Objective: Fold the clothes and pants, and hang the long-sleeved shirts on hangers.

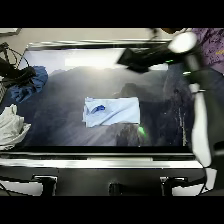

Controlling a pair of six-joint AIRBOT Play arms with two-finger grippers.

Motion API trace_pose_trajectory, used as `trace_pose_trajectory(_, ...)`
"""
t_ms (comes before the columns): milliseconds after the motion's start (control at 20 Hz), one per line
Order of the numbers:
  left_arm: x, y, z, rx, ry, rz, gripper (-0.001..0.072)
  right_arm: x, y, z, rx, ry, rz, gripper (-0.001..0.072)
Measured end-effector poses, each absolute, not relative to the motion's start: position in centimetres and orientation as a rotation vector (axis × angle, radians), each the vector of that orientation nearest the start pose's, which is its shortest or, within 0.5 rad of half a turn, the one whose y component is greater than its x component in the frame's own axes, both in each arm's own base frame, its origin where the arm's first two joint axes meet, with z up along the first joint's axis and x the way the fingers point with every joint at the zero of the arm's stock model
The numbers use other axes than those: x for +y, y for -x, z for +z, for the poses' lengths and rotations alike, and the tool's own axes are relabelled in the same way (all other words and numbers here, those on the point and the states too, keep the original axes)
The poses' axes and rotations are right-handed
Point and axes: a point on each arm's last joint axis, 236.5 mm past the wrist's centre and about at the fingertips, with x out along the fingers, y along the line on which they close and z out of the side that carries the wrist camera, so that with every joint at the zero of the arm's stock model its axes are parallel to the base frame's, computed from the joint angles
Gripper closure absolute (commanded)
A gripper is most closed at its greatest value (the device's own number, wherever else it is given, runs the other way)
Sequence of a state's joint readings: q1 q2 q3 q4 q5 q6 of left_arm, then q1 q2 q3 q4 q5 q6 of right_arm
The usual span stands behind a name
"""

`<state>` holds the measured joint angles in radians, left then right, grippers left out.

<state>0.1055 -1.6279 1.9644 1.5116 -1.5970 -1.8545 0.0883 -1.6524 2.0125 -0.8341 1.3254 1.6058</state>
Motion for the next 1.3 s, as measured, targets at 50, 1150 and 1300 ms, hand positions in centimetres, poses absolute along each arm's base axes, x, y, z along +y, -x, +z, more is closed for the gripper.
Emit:
trace_pose_trajectory(50,3.5,-46.1,11.5,1.245,0.347,0.217,0.0683,16.0,-49.4,20.0,0.97,-0.514,0.59,0.0095)
trace_pose_trajectory(1150,3.5,-46.1,11.5,1.245,0.348,0.218,0.0683,15.4,-42.3,-9.4,1.358,-0.828,0.543,0.0439)
trace_pose_trajectory(1300,3.5,-46.1,11.5,1.245,0.348,0.218,0.0683,16.2,-42.6,-9.7,1.345,-0.821,0.543,0.0682)
